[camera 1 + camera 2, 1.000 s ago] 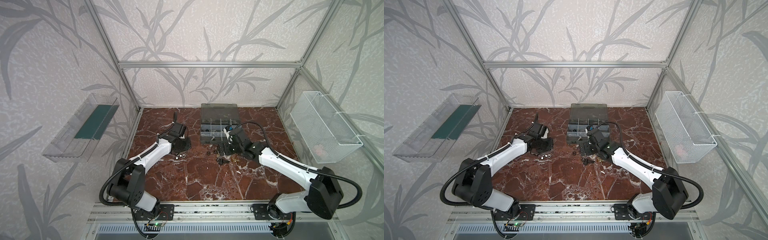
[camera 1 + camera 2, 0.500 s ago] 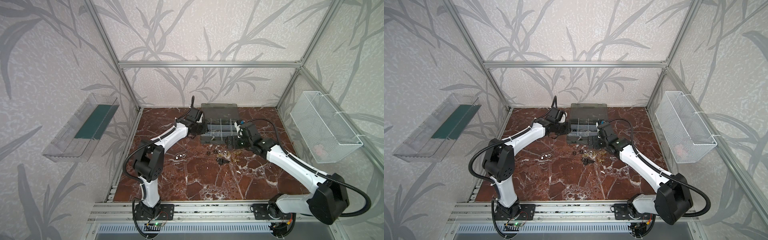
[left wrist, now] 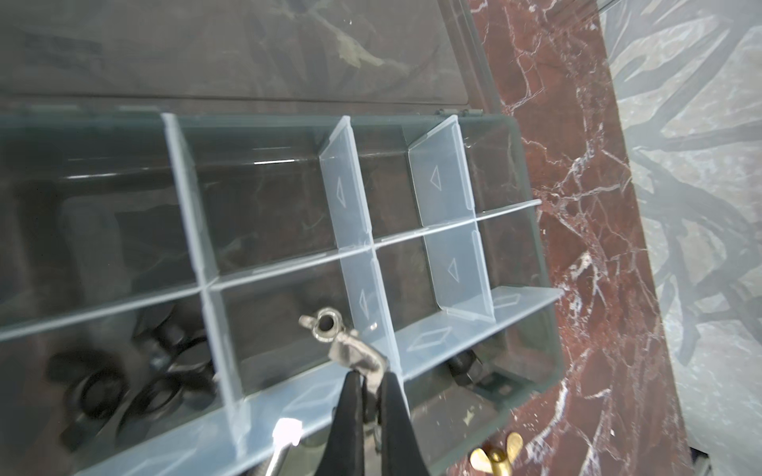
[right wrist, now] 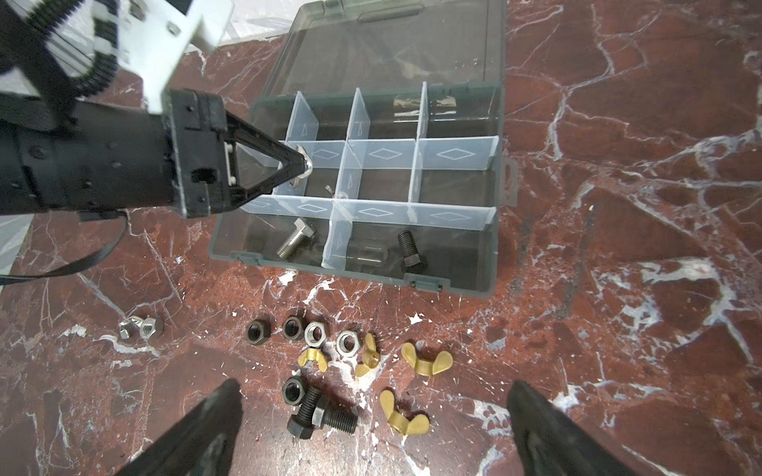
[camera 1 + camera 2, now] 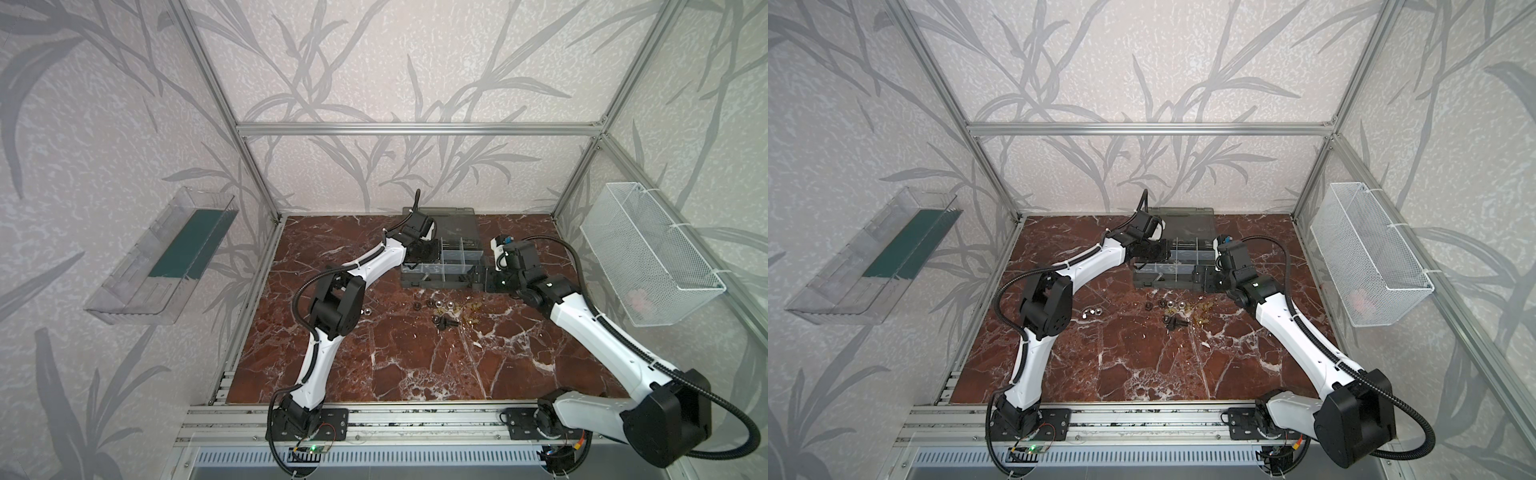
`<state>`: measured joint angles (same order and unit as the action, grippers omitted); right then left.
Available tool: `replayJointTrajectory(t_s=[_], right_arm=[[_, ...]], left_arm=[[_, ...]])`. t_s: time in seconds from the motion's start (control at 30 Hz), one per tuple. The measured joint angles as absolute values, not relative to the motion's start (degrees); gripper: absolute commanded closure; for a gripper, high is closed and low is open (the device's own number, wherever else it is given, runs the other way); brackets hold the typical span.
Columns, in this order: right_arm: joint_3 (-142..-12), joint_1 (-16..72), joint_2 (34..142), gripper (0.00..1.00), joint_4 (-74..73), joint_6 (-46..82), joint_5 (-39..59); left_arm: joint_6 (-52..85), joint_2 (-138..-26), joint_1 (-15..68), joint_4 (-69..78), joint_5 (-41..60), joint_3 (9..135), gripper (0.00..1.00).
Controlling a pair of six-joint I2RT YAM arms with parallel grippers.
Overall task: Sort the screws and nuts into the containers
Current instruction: 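Lower the wing nut into a box compartment, open the left gripper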
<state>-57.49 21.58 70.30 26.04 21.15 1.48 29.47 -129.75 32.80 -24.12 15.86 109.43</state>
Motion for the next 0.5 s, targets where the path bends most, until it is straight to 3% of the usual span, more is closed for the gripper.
replayJointTrajectory(t_s=[0.27,0.5], right_arm=[[-55.7,20.4,70.0,0.01,26.4,21.1,2.8],[-55.4,20.4,70.1,0.01,26.4,21.2,3.6]], left_arm=[[29.0,-134.4,32.9,-26.5,14.1,113.5,1.00],[28.2,-135.3,32.9,-28.3,13.1,114.5,0.70]])
